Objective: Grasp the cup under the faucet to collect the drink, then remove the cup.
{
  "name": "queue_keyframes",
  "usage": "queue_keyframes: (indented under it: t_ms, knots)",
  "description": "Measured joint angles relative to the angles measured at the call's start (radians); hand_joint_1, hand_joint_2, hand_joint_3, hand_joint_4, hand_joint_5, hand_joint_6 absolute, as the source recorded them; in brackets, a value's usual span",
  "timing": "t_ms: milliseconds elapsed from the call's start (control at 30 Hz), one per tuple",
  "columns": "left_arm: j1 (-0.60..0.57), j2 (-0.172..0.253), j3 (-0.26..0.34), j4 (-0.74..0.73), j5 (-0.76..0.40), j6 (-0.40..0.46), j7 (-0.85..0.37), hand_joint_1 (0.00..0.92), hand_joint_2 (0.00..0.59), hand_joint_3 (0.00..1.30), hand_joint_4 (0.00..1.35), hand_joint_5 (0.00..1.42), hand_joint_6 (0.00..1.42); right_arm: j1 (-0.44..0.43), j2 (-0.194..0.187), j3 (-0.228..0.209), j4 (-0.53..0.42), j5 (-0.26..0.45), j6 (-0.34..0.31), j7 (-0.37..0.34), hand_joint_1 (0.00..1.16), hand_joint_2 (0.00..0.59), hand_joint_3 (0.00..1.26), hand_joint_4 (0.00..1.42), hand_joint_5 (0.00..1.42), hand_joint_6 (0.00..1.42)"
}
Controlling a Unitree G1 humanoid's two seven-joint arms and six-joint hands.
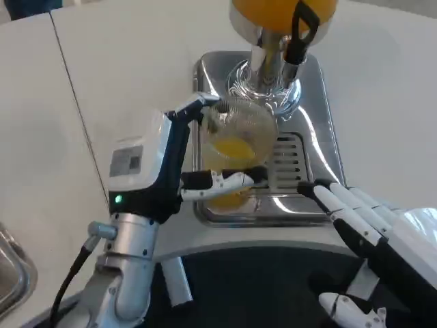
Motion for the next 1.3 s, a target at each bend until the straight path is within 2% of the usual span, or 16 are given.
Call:
queue_keyframes:
  t_ms: [167,367,933,1300]
  knots:
    - [0.025,0.012,0.011,-0.031,0.0,-0.008,-0.024,0.678,0.034,1.1,1.15,1.34,1.42,0.007,-0.001,-0.028,0.016,0.008,-0.018,-0.003,0.13,0.501,0.02,0.0,0.03,0.09]
    - [0.047,0.018,0.037,-0.069,-0.02,-0.008,-0.053,0.683,0.036,1.1,1.15,1.34,1.42,0.027,0.002,-0.035,0.016,0.017,-0.045,-0.013,0.13,0.501,0.02,0.0,0.03,0.09]
    - [0.09,0.032,0.083,-0.135,-0.029,-0.027,-0.103,0.686,0.036,1.12,1.15,1.35,1.42,0.044,0.018,-0.034,0.012,-0.017,-0.059,-0.026,0.13,0.501,0.02,0.0,0.03,0.09]
    - [0.161,0.036,0.123,-0.182,-0.047,-0.039,-0.107,0.697,0.035,1.12,1.15,1.36,1.42,0.034,0.019,-0.027,0.02,-0.022,-0.071,-0.031,0.13,0.501,0.02,0.0,0.02,0.08]
